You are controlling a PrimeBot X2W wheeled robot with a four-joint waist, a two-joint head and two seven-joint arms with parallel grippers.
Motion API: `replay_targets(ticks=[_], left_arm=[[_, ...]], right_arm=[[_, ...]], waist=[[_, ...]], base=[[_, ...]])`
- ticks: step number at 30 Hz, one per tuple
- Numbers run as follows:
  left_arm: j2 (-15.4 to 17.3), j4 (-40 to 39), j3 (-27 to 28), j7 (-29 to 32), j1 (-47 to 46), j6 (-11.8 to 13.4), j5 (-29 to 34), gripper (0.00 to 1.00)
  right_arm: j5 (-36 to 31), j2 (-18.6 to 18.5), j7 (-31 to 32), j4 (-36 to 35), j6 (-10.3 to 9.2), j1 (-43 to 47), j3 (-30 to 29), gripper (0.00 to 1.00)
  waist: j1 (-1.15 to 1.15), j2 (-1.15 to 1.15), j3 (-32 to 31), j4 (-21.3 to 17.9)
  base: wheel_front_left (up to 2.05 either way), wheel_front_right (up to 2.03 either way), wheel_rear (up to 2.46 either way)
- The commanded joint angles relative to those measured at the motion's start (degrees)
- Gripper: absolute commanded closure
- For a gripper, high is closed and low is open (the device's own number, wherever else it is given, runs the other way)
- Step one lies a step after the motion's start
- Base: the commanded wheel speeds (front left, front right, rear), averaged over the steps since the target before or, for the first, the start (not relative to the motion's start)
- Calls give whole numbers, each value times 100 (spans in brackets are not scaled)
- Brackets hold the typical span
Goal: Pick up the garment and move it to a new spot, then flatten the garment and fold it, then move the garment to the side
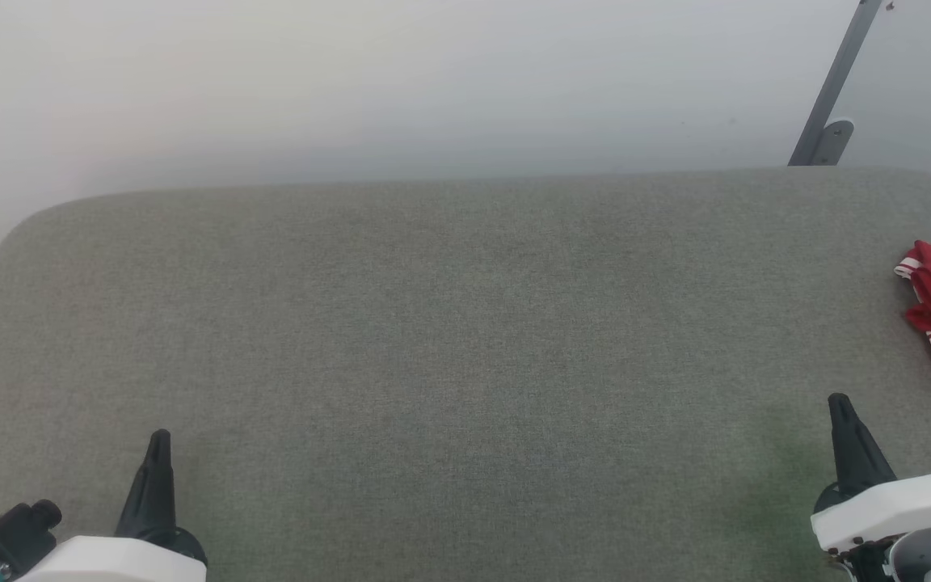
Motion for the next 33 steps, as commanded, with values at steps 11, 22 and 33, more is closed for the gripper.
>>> replay_targets(ticks=[11, 22, 33], left_arm=[[-83, -27, 14, 258, -276, -5, -885, 100], [-186, 6, 11, 475, -381, -6, -1568, 100], [-278, 38, 8, 667, -471, -8, -2168, 100]], right_arm=[[938, 103, 246, -172, -1, -162, -65, 100], [1695, 212, 463, -242, -2, -187, -93, 100], [2370, 311, 652, -298, -3, -205, -119, 100]], waist=[[0, 0, -2, -5], [0, 0, -5, -10], [0, 0, -7, -15]], base=[[0, 0, 0], [0, 0, 0], [0, 0, 0]])
